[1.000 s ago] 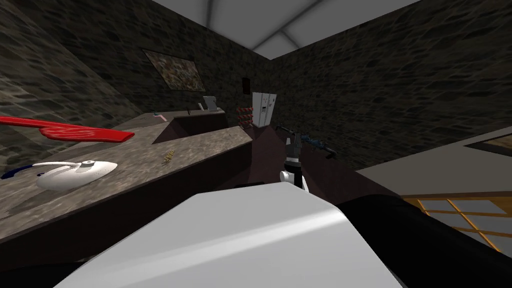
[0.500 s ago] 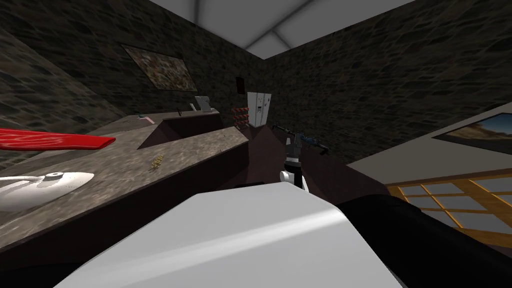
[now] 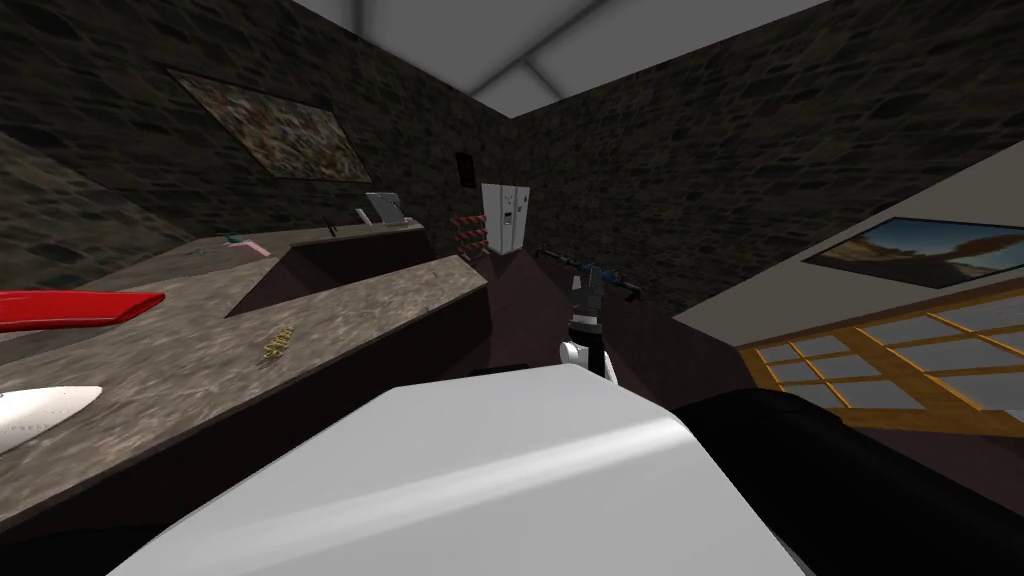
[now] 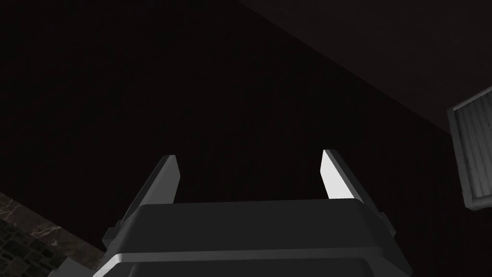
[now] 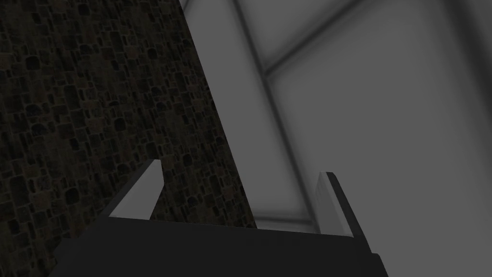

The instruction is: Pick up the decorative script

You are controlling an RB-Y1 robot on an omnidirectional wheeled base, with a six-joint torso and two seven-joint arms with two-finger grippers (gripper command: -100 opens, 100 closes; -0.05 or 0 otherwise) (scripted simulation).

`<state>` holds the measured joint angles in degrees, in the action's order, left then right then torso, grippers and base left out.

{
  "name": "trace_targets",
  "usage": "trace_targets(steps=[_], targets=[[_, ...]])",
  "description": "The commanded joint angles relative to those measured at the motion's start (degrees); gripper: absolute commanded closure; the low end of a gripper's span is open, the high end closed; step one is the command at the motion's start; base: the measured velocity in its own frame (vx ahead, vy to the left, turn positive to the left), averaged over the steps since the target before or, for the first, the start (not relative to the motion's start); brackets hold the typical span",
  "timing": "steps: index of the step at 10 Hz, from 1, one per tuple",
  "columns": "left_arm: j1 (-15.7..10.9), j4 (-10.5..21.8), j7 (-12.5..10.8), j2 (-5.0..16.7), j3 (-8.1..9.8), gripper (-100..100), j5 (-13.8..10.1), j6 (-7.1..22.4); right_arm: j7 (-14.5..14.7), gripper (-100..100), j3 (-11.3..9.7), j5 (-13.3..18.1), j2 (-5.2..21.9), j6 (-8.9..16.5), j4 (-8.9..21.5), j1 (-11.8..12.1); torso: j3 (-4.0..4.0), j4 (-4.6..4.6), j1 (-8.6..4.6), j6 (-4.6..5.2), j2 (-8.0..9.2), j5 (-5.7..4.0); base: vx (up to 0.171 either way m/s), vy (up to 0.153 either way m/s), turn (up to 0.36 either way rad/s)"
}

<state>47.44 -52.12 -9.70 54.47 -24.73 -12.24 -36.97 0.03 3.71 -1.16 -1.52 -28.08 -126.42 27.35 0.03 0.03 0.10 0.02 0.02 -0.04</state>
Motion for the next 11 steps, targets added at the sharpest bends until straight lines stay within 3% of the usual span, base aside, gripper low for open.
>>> trace_targets(steps=[1,2,4,5,6,7,8,9,10,11], targets=[[1.03,2.86,-0.35,2.86,-1.13,-100,-1.28,0.83,0.00,0,0.00,0.00,0.00,0.00,0.00,0.00,0.00,0.00,0.00,0.00,0.00,0.00,0.073,-0.012,-0.386],[1.03,1.96,-0.35,4.45,-1.13,-100,-1.28,0.83,0.00,0,0.00,0.00,0.00,0.00,0.00,0.01,-0.06,-0.02,0.02,0.00,-0.11,0.01,0.066,0.005,-0.148],[1.03,4.08,-0.35,4.45,-1.13,-100,-1.28,0.83,0.00,0,0.02,0.00,0.00,0.00,0.00,0.02,-0.01,0.00,0.06,-0.10,-0.02,0.05,0.018,0.003,0.022],[1.26,6.30,-1.07,7.22,-2.17,-100,-1.96,0.18,0.00,0,0.01,0.00,0.00,0.00,0.00,0.01,0.05,0.02,0.04,-0.09,0.08,0.05,0.035,0.002,-0.280],[1.26,7.13,-1.07,7.26,-2.17,-100,-1.96,0.18,0.00,0,0.00,0.00,0.00,0.00,0.00,0.00,0.01,0.01,0.07,0.02,0.00,0.03,0.041,0.015,-0.167],[1.34,8.88,-1.78,9.87,-3.17,-100,-2.58,-0.44,0.00,0,0.01,0.00,0.01,0.00,0.00,0.01,-0.01,0.00,0.10,-0.08,-0.02,0.05,0.066,0.015,-0.263],[1.34,9.73,-1.78,9.87,-3.17,-100,-2.58,-0.44,0.00,0,0.01,0.00,0.01,0.00,0.00,0.01,-0.07,-0.01,0.12,0.02,-0.13,0.05,0.055,0.029,-0.132],[1.27,12.58,-2.46,12.25,-4.13,-100,-3.11,-1.01,0.00,0,0.02,0.00,0.01,0.00,0.00,0.02,-0.05,-0.01,0.14,-0.10,-0.09,0.07,0.061,0.036,-0.227],[1.27,13.45,-2.46,12.25,-4.13,-100,-3.11,-1.01,0.00,0,0.01,0.00,0.01,0.00,0.00,0.01,-0.07,-0.02,0.19,-0.01,-0.12,0.06,0.054,0.046,-0.128],[1.06,16.03,-3.12,14.32,-5.06,-100,-3.57,-1.53,0.00,0,0.02,0.00,0.01,0.00,0.00,0.02,-0.06,-0.01,0.19,-0.09,-0.10,0.08,0.079,0.058,-0.216]])
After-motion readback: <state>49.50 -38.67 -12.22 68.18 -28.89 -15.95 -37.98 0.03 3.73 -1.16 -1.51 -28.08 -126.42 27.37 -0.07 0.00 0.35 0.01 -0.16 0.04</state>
